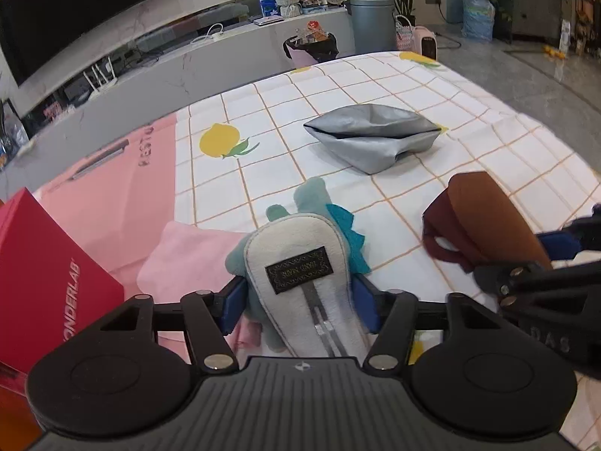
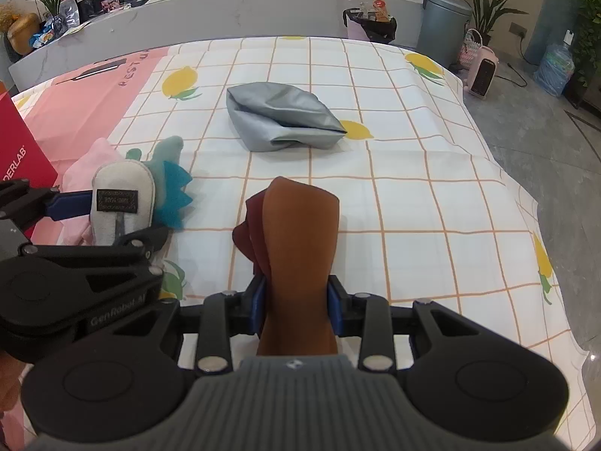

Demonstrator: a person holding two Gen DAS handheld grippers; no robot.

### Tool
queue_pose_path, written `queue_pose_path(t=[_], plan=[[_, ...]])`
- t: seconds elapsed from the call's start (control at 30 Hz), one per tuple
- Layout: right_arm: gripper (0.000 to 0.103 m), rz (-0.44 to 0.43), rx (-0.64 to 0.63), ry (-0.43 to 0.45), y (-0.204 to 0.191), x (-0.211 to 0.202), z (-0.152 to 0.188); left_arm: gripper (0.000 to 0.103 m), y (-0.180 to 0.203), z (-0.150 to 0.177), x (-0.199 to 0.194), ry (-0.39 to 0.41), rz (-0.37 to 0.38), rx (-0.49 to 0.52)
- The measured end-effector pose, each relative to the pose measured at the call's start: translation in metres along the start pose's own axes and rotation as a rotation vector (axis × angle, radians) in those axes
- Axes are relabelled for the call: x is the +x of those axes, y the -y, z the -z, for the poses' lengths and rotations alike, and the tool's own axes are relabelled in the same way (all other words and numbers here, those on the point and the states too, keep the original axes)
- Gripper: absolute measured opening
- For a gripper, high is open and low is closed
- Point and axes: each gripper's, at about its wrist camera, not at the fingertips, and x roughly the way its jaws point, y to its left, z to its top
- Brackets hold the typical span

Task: Organize soft objects
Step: 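Carry the white plush and brown cloth with both tools over the orange box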

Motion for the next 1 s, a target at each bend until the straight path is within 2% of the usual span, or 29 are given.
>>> queue_pose_path(t=[0.13, 0.27, 0.43, 0.57, 0.8, 1.0], plan=[[0.031, -0.003, -0.003, -0.007, 0.0, 0.0, -0.001, 0.055, 0.002, 0.002, -0.004, 0.009, -0.007, 0.016], [0.019, -0.029, -0.003, -0.016, -0.002, -0.001, -0.002, 0.054, -0.001, 0.004, -0.008, 0.007, 0.0, 0.002], [0.016, -0.084, -0.021, -0.024, -0.006, -0.007, 0.002, 0.054, -0.008, 0.012, -0.024, 0.023, 0.018, -0.001], [0.015, -0.085, 0.002, -0.003, -0.005, -0.017, 0.006, 0.054, -0.018, 0.019, -0.04, 0.031, 0.034, 0.007], [0.015, -0.07, 0.031, 0.109, -0.015, -0.047, -0.002, 0.054, -0.039, 0.01, -0.075, 0.077, 0.03, 0.007], [0.015, -0.021, 0.007, 0.22, -0.044, -0.087, -0.026, 0.054, -0.079, -0.002, -0.116, 0.154, 0.021, -0.044]])
